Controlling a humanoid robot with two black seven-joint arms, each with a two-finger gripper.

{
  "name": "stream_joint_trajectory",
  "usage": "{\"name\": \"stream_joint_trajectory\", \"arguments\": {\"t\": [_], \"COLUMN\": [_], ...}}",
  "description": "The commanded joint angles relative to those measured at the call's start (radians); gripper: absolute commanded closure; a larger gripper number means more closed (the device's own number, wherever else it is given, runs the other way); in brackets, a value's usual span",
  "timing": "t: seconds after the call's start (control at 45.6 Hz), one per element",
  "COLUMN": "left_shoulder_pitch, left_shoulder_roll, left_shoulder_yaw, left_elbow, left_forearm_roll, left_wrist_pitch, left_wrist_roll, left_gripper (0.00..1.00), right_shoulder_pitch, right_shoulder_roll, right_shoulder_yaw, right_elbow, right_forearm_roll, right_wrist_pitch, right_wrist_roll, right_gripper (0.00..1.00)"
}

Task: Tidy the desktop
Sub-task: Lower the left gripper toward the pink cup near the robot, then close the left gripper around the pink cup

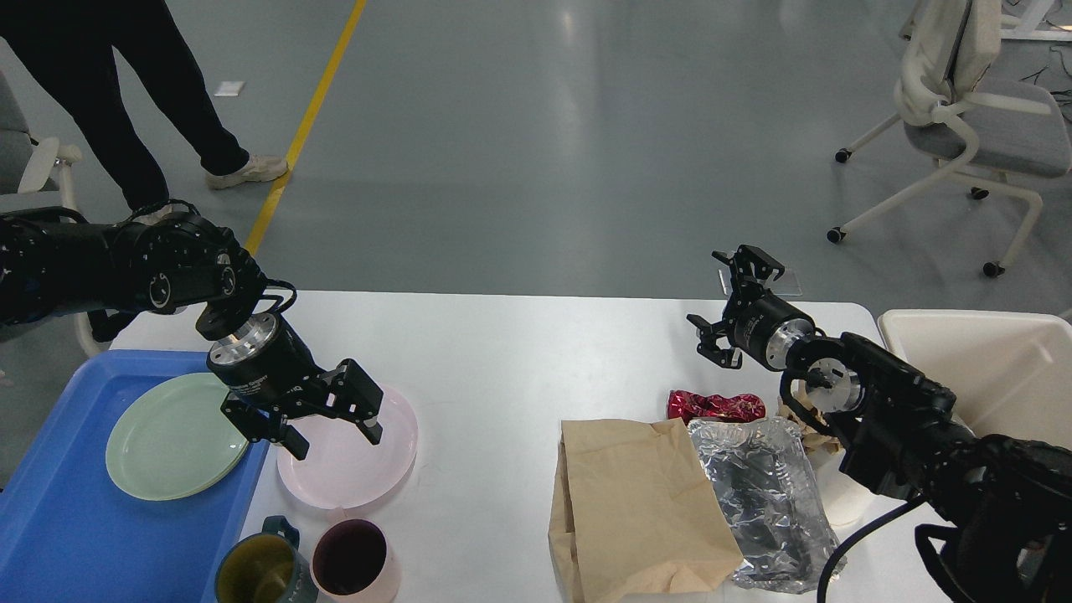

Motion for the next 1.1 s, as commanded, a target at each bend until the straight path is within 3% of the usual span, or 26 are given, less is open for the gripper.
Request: {"name": "stream_joint_trajectory", "arguments": {"t": [0.0, 0.219, 0.46, 1.074], "left_shoulder_pitch": [-0.065, -0.060, -0.025, 0.038], "left_shoulder_roll": [-0.001, -0.134, -0.200, -0.208], "left_shoulder_yaw": [0.000, 0.002, -0.004, 0.017], "left_elbow": [-0.083, -0.116, -0.116, -0.100], "left_forearm_roll": [-0.005, -0.008, -0.011, 0.009], "left_wrist_pitch": [0.000, 0.000, 0.000, 0.000], "left_wrist_roll": [-0.004, -0.002, 0.001, 0.012], "left_gripper": [0.04, 0.04, 0.04, 0.04], "right_shoulder_pitch": [0.000, 0.000, 0.000, 0.000], "right_shoulder_roll": [0.000, 0.000, 0.000, 0.000], "right_shoulder_yaw": [-0.001, 0.001, 0.001, 0.001], "right_elbow": [0.000, 0.000, 0.000, 0.000], "right_forearm_roll": [0.000, 0.000, 0.000, 0.000], "right_wrist_pitch": [0.000, 0.000, 0.000, 0.000], "right_wrist_roll": [0.000, 0.000, 0.000, 0.000], "right_gripper": [0.00, 0.00, 0.00, 0.00]}}
